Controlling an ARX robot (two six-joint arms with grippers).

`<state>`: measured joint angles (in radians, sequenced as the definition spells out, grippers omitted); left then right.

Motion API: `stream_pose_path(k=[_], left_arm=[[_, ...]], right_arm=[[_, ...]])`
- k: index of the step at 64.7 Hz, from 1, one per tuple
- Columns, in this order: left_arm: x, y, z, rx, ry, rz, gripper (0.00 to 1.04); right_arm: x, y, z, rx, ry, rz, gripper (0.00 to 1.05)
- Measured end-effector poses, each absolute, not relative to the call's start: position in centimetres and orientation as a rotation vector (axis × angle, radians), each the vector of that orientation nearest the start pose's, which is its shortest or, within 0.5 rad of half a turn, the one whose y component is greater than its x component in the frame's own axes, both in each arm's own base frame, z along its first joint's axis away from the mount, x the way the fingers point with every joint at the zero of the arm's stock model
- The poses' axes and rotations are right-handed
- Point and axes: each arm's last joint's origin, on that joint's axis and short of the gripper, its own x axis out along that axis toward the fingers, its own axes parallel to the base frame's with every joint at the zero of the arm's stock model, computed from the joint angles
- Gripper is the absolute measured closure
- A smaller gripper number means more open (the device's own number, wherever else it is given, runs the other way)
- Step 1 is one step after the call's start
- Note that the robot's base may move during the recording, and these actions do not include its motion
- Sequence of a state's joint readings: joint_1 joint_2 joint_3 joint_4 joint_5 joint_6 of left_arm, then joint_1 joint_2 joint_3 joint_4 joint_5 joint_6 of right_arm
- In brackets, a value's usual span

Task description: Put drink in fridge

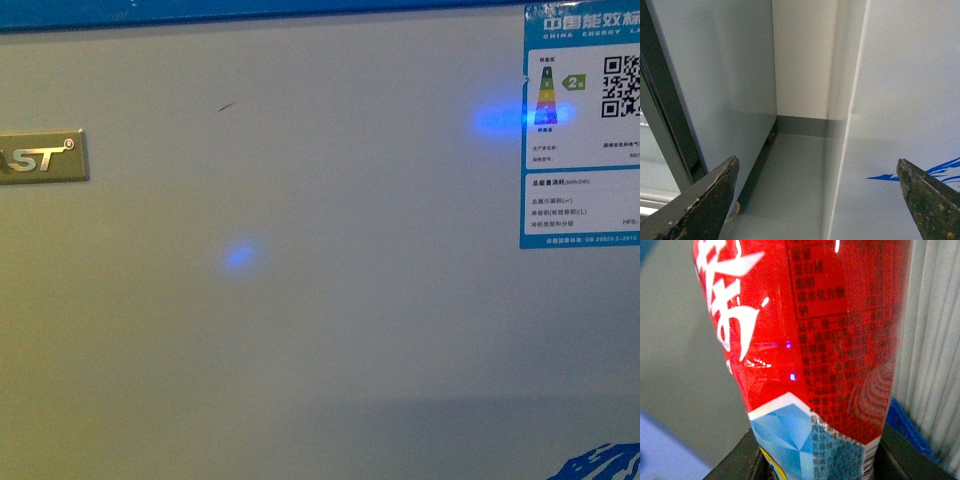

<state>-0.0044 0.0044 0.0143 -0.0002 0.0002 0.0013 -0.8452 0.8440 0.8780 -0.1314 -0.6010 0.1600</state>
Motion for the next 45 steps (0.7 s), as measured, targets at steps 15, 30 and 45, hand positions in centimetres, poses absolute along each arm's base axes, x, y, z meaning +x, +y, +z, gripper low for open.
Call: stream_pose_path(k=[15, 30, 45], left_arm=[[9.7, 0.0, 16.8, 0.001, -0.010, -0.005, 0.08], [9.7, 0.0, 16.8, 0.001, -0.010, -0.004, 0.08], [9.7, 0.0, 16.8, 0.001, -0.010, -0.005, 0.08]], right_arm=[[10.1, -9.4, 37.5, 0.196, -0.078, -0.177, 0.65], [10.0, -5.5, 34.4, 0.238, -0.106, -0.079, 0.65], [10.3, -4.4, 32.3, 0.241, -0.139, -0.127, 0.65]])
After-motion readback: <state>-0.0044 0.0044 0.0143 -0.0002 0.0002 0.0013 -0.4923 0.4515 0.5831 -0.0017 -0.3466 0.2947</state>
